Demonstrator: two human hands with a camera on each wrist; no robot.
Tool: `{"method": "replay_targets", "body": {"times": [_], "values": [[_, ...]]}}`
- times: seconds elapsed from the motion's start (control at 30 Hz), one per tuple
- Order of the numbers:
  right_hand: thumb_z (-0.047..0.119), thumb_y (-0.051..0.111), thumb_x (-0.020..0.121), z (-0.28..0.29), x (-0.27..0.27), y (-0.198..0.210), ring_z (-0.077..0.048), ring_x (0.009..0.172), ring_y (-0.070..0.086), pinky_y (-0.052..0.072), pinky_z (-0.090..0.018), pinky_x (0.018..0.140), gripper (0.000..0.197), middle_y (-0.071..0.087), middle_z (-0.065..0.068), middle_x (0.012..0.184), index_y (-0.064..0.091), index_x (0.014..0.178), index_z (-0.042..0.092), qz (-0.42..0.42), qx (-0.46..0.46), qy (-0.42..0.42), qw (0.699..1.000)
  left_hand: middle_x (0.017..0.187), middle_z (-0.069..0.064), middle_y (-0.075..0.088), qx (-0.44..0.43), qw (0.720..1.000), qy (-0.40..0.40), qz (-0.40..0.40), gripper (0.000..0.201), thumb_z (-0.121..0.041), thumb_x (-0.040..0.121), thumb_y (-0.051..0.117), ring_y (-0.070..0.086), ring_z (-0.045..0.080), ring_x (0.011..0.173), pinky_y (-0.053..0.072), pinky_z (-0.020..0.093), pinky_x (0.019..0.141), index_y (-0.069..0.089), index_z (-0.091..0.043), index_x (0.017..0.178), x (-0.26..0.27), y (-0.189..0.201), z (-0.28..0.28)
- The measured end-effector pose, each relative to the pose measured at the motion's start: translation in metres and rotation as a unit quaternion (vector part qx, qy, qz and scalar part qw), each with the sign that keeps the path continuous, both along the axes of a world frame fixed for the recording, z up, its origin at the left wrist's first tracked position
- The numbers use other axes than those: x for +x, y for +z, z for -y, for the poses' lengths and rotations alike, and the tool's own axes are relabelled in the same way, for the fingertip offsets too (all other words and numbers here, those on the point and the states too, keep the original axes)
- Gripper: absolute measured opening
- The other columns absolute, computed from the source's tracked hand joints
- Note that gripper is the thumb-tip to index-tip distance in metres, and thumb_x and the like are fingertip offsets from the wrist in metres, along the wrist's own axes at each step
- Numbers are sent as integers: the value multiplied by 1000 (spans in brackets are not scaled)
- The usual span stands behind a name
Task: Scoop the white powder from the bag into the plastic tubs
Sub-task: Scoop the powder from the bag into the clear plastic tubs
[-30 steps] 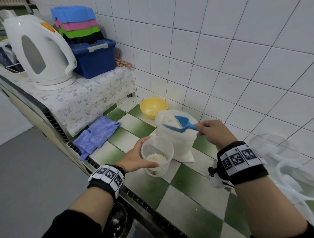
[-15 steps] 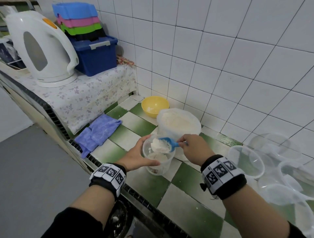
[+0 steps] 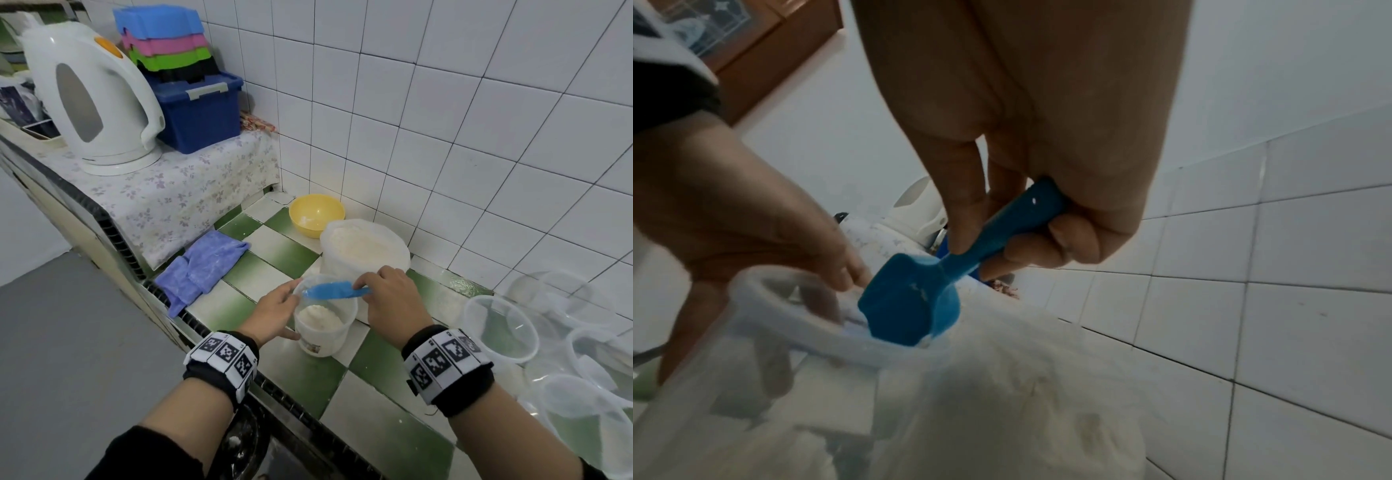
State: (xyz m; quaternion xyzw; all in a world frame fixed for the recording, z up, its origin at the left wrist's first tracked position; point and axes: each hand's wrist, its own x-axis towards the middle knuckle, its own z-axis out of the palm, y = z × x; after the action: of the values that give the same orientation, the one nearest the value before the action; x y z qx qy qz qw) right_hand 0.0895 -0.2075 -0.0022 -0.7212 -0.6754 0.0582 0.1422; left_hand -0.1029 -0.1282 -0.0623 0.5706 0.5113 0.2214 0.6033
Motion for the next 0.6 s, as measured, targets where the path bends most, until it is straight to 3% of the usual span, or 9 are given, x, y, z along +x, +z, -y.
{"method": "replay_targets", "body": {"times": [0.13, 0.3, 0.4, 0.5, 0.6], "values": [[17, 50, 92, 0, 10, 14, -24, 97, 54, 44, -32, 86, 25, 61, -6, 101, 64, 113, 20, -63, -26, -47, 997, 130, 5, 57, -25, 999, 22, 7, 32, -19, 103, 39, 60, 34, 111, 61, 41, 62, 58, -31, 126, 2, -2, -2], [18, 52, 93, 3, 30, 40, -10, 73, 53, 36, -22, 63, 16, 55, 11, 76, 67, 94, 22, -187, -18, -92, 978, 129, 5, 61, -66, 997, 29, 26, 32, -19, 103, 40, 62, 33, 111, 61, 44, 63, 60, -28, 127, 2, 3, -5], [16, 51, 93, -2, 45, 55, -3, 67, 48, 32, -17, 57, 16, 58, 6, 81, 67, 97, 18, -209, 40, -117, 970, 123, 3, 65, -104, 993, 33, 46, 32, -17, 103, 40, 68, 30, 102, 60, 53, 72, 61, -32, 122, 0, 8, -5], [12, 48, 94, -14, 57, 55, -18, 83, 51, 38, -26, 72, 21, 60, -6, 94, 64, 107, 12, -134, 73, -149, 977, 120, 2, 67, -133, 988, 34, 68, 30, -16, 103, 43, 69, 30, 100, 58, 58, 74, 64, -32, 118, 0, 13, -5], [8, 49, 89, -26, 61, 47, -28, 97, 49, 37, -32, 85, 27, 59, -12, 102, 59, 115, 9, 31, 46, -152, 987, 121, 4, 66, -139, 987, 33, 71, 29, -15, 102, 43, 69, 29, 96, 59, 57, 71, 63, -29, 119, 1, 16, -5]]}}
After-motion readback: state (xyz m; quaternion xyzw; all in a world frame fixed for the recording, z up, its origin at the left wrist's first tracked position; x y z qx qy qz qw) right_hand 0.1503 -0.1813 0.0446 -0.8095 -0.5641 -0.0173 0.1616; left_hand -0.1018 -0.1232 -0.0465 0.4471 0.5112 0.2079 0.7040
